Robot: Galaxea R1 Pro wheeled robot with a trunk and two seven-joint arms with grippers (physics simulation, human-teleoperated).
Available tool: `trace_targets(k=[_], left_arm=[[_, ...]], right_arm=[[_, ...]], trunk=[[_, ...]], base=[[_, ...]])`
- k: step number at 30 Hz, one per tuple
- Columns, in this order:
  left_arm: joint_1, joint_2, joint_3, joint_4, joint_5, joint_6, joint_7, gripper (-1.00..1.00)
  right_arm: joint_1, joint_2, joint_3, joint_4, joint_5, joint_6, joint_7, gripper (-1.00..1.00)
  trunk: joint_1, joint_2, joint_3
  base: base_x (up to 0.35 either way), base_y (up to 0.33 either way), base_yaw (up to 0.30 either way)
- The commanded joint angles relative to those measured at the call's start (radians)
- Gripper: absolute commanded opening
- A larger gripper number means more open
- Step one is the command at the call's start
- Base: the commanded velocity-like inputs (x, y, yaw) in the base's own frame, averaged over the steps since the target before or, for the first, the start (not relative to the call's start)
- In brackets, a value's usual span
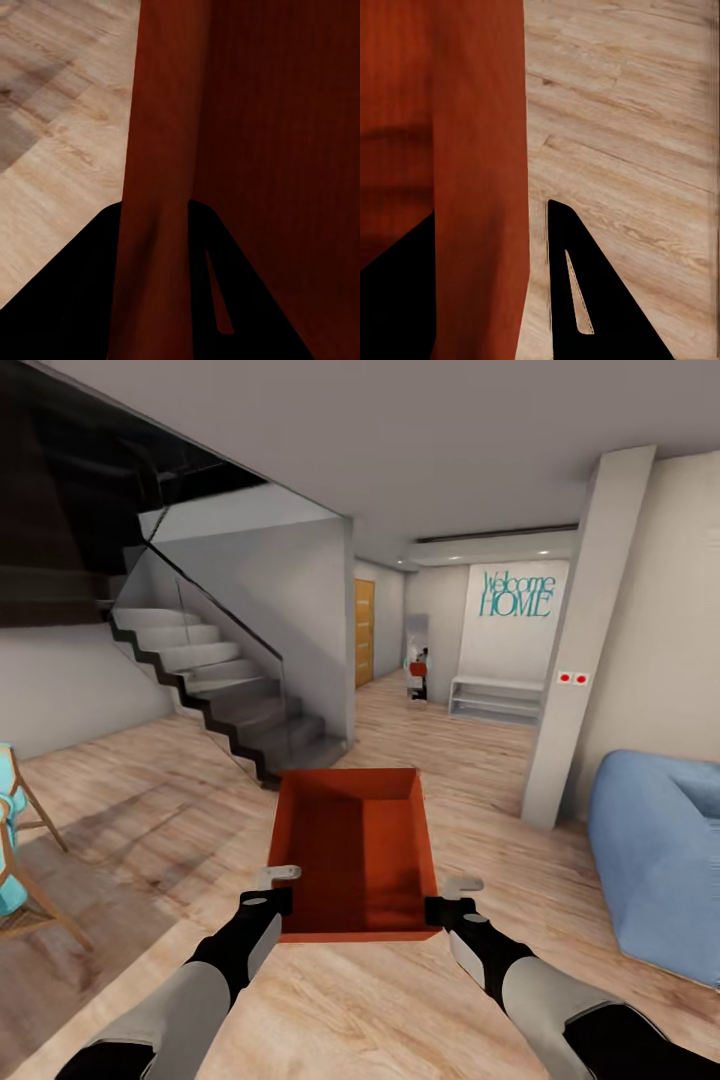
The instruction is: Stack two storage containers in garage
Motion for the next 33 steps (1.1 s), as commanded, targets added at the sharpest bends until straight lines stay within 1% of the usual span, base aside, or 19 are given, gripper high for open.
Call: trace_targets(k=[1, 21, 33], left_arm=[[0.000, 0.007, 0.025, -0.005, -0.019, 0.009, 0.019, -1.00], [0.000, 0.007, 0.025, -0.005, -0.019, 0.009, 0.019, -1.00], [0.000, 0.007, 0.025, -0.005, -0.019, 0.010, 0.019, -1.00]], right_arm=[[0.000, 0.000, -0.029, 0.000, -0.006, -0.004, -0.005, -1.00], [0.000, -0.002, -0.029, 0.000, -0.006, -0.007, -0.004, -1.00], [0.000, -0.002, -0.029, 0.000, -0.005, -0.006, -0.004, -1.00]], trunk=[[0.001, -0.001, 0.000], [0.001, -0.001, 0.000], [0.001, -0.001, 0.000]], base=[[0.324, 0.000, -0.236], [0.324, 0.000, -0.242], [0.324, 0.000, -0.021]])
